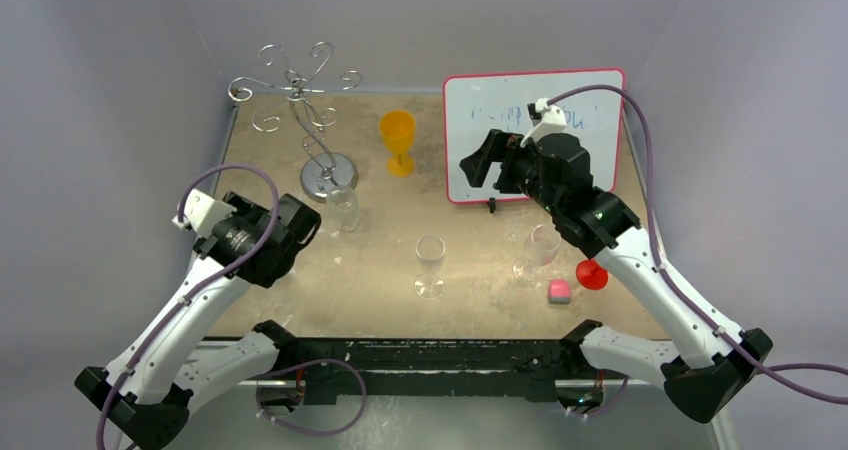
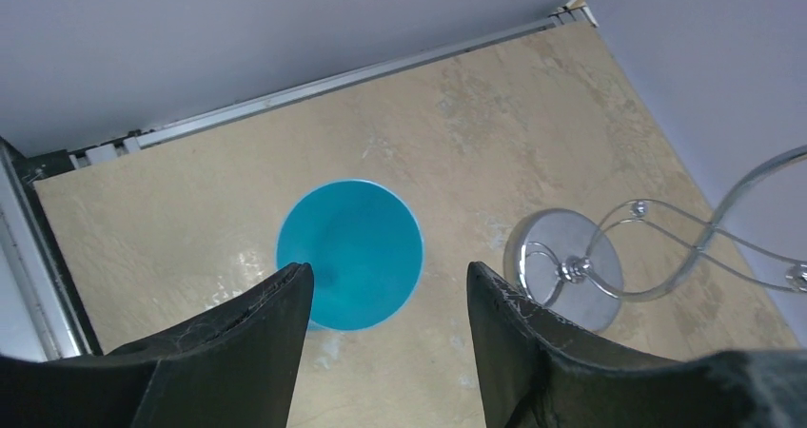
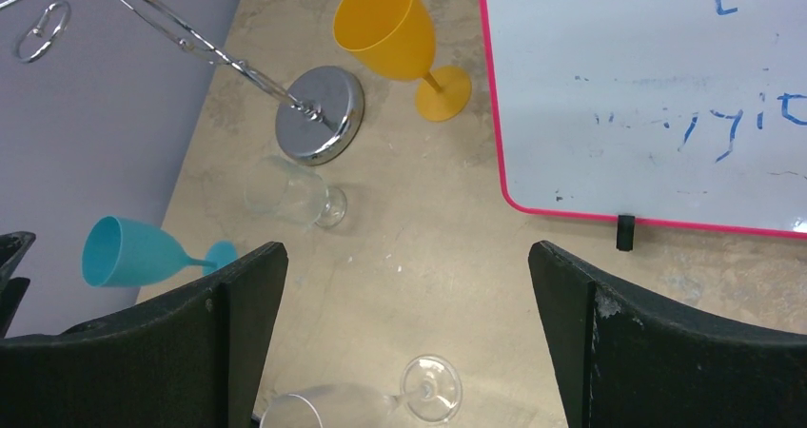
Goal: Place the wine glass upside down on the wine glass rack
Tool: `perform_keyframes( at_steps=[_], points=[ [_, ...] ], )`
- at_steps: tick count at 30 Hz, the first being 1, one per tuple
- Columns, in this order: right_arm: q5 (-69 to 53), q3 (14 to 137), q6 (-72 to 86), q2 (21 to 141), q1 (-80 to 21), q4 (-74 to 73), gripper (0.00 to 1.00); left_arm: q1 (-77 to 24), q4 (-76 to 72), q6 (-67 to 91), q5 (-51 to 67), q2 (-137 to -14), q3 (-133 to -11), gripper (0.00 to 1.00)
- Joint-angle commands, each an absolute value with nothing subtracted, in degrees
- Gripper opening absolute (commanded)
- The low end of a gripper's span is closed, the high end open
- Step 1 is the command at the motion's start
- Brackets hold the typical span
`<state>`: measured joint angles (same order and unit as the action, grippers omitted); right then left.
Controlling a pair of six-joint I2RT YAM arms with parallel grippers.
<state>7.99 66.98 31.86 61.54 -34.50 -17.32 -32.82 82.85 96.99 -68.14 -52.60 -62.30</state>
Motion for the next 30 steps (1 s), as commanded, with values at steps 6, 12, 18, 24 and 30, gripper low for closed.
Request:
perform_keyframes(
  at_steps=[6, 12, 18, 24, 30],
  points=[
    [8.11, 68.82, 31.09, 61.62, -34.78, -16.01, 1.00, -24.60, 79.81, 95.42, -66.87, -52.35, -56.07, 0.59],
    [8.25, 69.02, 31.20, 61.70, -34.78, -16.51, 1.00, -17.24, 74.30, 88.38, -61.24, -51.11, -52.50, 0.52],
    [8.57, 68.99, 31.20, 61.95, -34.79, -16.49, 1.00, -17.11, 74.37, 89.58, -59.71, -52.02, -51.36, 0.47],
    [8.48, 69.16, 31.10, 62.31, -34.78, -16.49, 1.00, -17.14, 73.04, 89.73, -57.38, -52.78, -49.43, 0.39],
    [8.87, 68.99, 30.74, 62.23, -34.75, -16.53, 1.00, -17.14, 73.31, 90.17, -56.79, -52.70, -49.43, 0.19]
  ],
)
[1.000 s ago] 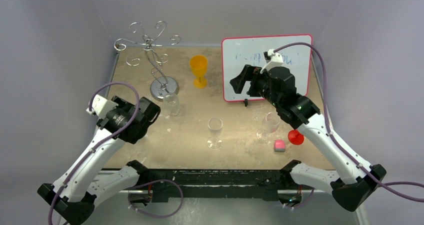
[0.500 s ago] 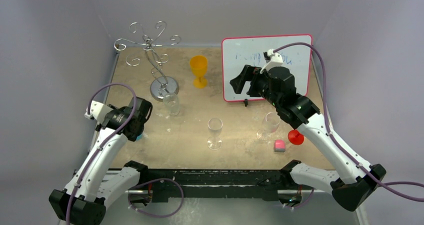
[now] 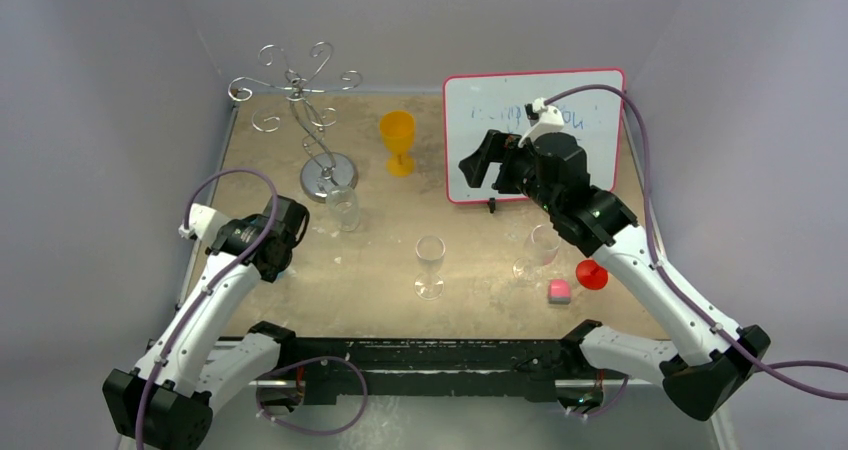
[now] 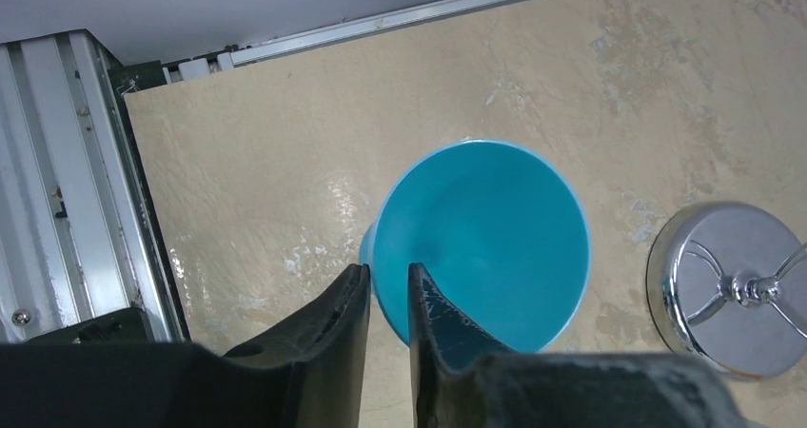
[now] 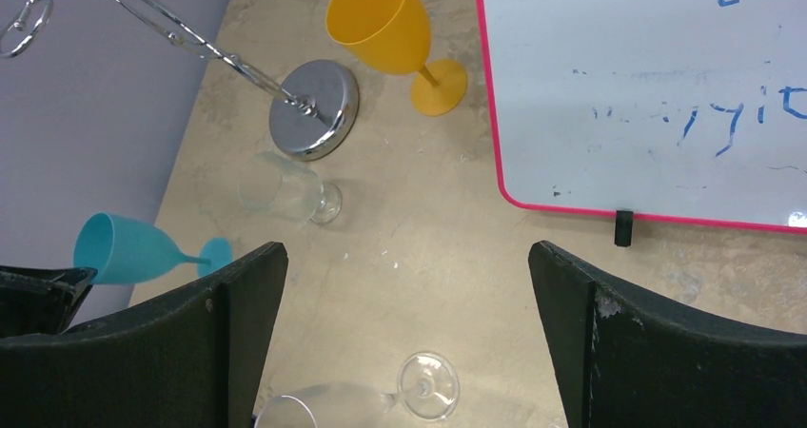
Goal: Place the wine glass upside down on the wine glass rack
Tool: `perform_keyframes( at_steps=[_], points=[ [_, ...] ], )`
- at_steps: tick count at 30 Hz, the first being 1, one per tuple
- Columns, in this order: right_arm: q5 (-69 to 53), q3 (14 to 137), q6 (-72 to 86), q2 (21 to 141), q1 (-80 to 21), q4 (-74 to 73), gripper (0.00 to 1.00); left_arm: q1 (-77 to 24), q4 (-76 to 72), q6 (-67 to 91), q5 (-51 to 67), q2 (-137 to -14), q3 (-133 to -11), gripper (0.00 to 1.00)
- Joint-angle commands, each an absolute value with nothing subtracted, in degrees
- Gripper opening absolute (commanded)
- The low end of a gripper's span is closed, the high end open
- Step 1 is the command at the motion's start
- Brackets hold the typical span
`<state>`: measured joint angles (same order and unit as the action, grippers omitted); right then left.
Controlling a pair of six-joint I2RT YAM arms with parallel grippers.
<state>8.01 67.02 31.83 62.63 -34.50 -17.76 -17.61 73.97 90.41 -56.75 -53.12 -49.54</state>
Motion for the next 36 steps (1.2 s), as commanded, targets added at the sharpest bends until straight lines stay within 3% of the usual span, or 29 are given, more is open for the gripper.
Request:
perform_keyframes(
  at_steps=[1, 6, 16, 22, 36],
  points=[
    [8.96, 68.92, 30.74, 62.29, -34.75, -16.59, 1.00, -17.11, 73.30, 90.17, -56.81, -52.61, -49.48, 0.17],
    [8.76, 69.08, 30.38, 62.19, -34.80, -16.32, 1.00, -17.13, 74.55, 90.69, -56.56, -52.55, -49.93, 0.00],
    [7.35, 67.38, 27.72, 59.33, -34.79, -13.28, 1.00, -17.11, 77.76, 87.81, -56.20, -49.87, -56.15, 0.00],
    [5.39, 67.18, 23.31, 59.67, -34.78, -10.77, 0.99, -17.10, 74.68, 77.28, -54.38, -48.49, -60.64, 0.00],
    [-2.75, 69.51, 8.29, 62.61, -34.95, 2.82, 0.82, -17.10, 60.41, 47.92, -39.21, -40.26, -65.37, 0.00]
  ],
)
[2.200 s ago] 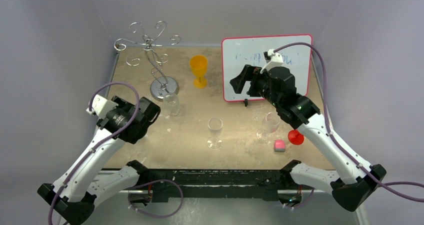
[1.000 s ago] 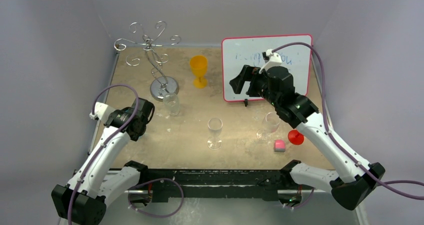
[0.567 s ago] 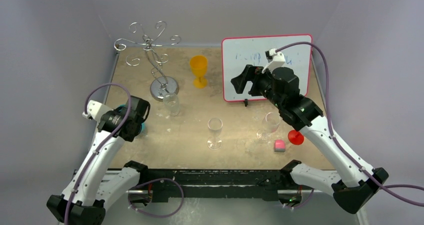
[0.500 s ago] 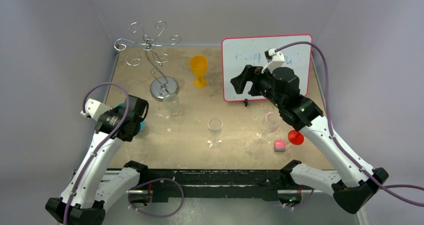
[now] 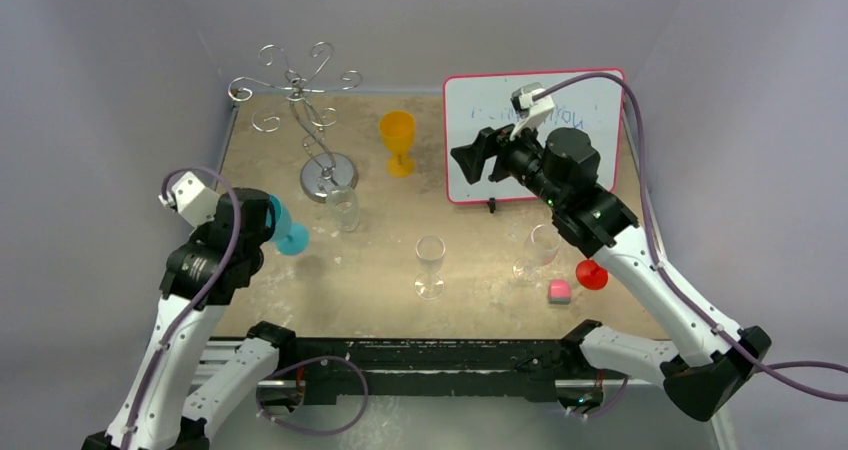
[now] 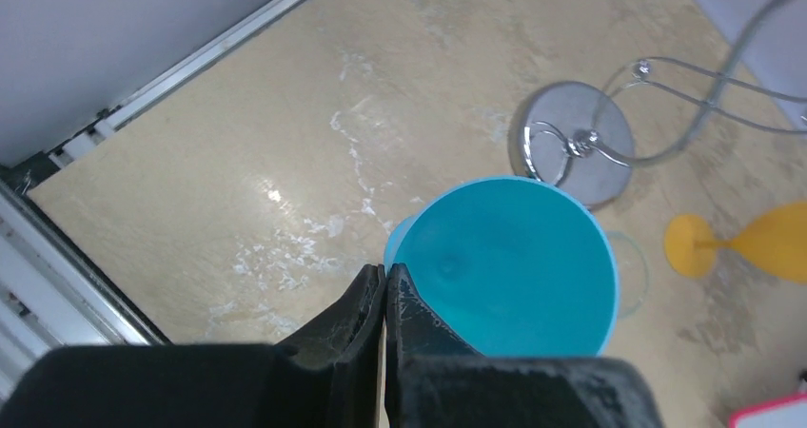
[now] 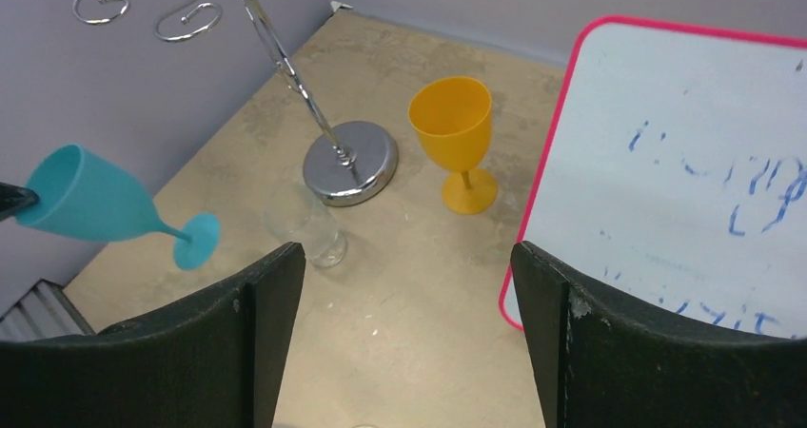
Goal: Place the wine glass upside down on the wine glass rack
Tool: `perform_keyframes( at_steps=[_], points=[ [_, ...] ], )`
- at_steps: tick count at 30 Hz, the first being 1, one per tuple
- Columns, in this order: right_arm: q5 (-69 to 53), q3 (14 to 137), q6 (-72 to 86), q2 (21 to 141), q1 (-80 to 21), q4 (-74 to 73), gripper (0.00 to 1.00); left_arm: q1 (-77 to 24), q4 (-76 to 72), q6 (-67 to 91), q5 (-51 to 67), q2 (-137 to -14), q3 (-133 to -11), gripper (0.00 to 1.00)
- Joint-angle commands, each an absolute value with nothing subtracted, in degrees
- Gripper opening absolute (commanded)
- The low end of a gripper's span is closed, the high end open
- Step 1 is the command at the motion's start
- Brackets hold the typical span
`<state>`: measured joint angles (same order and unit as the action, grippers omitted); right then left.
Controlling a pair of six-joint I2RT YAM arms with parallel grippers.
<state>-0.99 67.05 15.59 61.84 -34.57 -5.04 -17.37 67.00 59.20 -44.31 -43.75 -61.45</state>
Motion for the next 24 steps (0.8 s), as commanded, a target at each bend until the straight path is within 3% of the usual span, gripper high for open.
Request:
perform_keyframes(
  at_steps=[1, 9, 14, 24],
  points=[
    [-3.11, 69.59, 6.63, 62.66, -34.94, 3.82, 0.81, -17.07, 59.96, 46.24, -37.68, -39.97, -66.19, 0.00],
    [-11.20, 65.90, -9.13, 61.70, -35.24, 15.04, 0.78, -17.09, 60.98, 36.08, -26.11, -42.04, -75.99, 0.00],
    [-24.06, 61.06, -25.34, 60.72, -35.99, 20.15, 0.75, -17.12, 60.51, 33.51, -19.43, -42.10, -79.37, 0.00],
    [-38.70, 58.71, -56.35, 60.80, -40.36, 18.52, 0.74, -17.10, 55.82, 33.77, -3.79, -44.00, -86.17, 0.00]
  ],
)
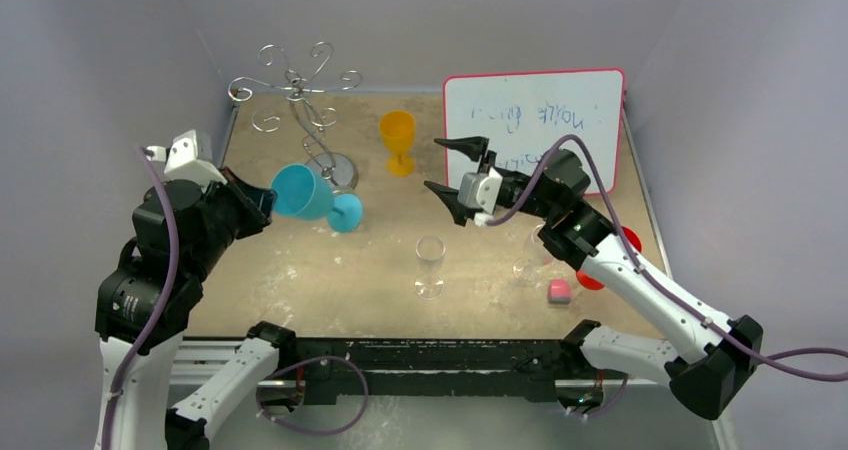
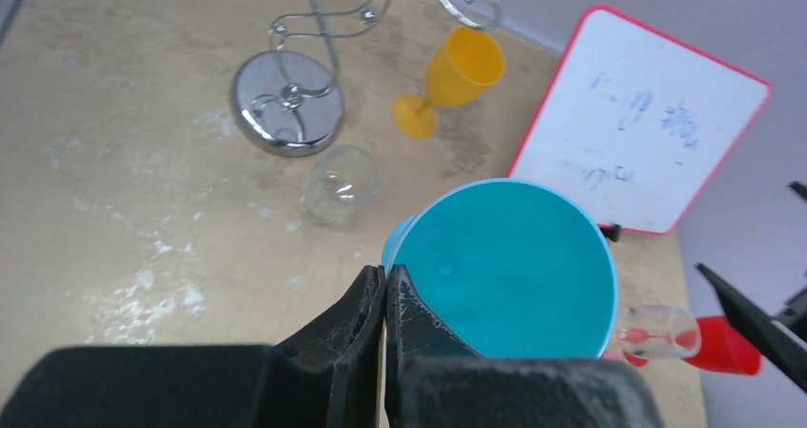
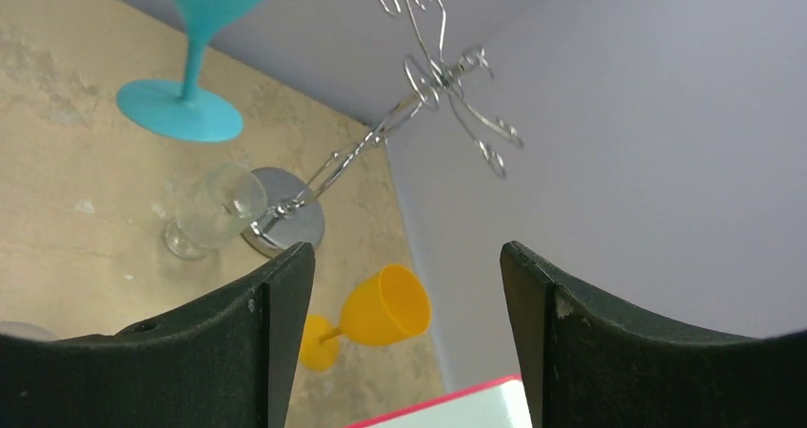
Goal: Place the wine glass upside down on the wine glass rack
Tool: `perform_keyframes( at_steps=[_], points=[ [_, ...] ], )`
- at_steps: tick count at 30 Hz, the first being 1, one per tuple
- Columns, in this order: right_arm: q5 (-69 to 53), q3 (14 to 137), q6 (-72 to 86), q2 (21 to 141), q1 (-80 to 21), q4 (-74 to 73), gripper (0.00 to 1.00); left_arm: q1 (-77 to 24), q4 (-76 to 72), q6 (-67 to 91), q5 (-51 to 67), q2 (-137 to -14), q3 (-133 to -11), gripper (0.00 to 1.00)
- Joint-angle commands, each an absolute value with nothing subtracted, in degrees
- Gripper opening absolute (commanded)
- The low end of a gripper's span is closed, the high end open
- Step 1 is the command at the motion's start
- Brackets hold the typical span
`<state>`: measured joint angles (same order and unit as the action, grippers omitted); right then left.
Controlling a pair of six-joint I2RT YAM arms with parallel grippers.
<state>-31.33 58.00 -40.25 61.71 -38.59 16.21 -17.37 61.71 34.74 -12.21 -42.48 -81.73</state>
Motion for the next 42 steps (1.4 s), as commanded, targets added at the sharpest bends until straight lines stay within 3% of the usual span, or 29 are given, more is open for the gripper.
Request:
perform_keyframes(
  at_steps=[1, 7, 16, 23, 32, 36, 40, 42],
  points=[
    [-38.83, 59.57, -58.64, 61.22, -40.75, 16.86, 0.72, -17.09, 55.62, 33.85, -2.78, -44.60, -87.16, 0.00],
    [-36.12, 61.68, -73.87, 63.28, -43.39, 7.65, 0.59, -17.12, 53.13, 34.07, 4.29, -46.55, -89.26, 0.00],
    [-27.62, 63.98, -84.89, 66.09, -49.23, -1.26, 0.56, -17.10, 50.54, 35.21, 10.26, -48.12, -90.94, 0.00],
    [-23.69, 63.45, -88.86, 65.90, -52.47, -0.37, 0.54, -17.08, 50.30, 35.42, 11.91, -49.25, -92.20, 0.00],
    [-23.59, 61.84, -91.87, 66.32, -53.44, 2.67, 0.40, -17.08, 48.97, 36.61, 13.53, -50.00, -90.30, 0.00],
    [-24.23, 62.00, -92.24, 66.93, -53.52, 2.73, 0.27, -17.08, 47.91, 36.91, 13.39, -49.84, -88.80, 0.00],
    [-24.84, 61.29, -91.92, 66.44, -53.46, 3.16, 0.00, -17.12, 46.58, 37.80, 13.04, -49.92, -87.03, 0.00],
    [-25.02, 61.32, -91.28, 66.26, -53.52, 2.95, 0.00, -17.13, 46.22, 38.02, 12.88, -50.29, -86.84, 0.00]
  ],
)
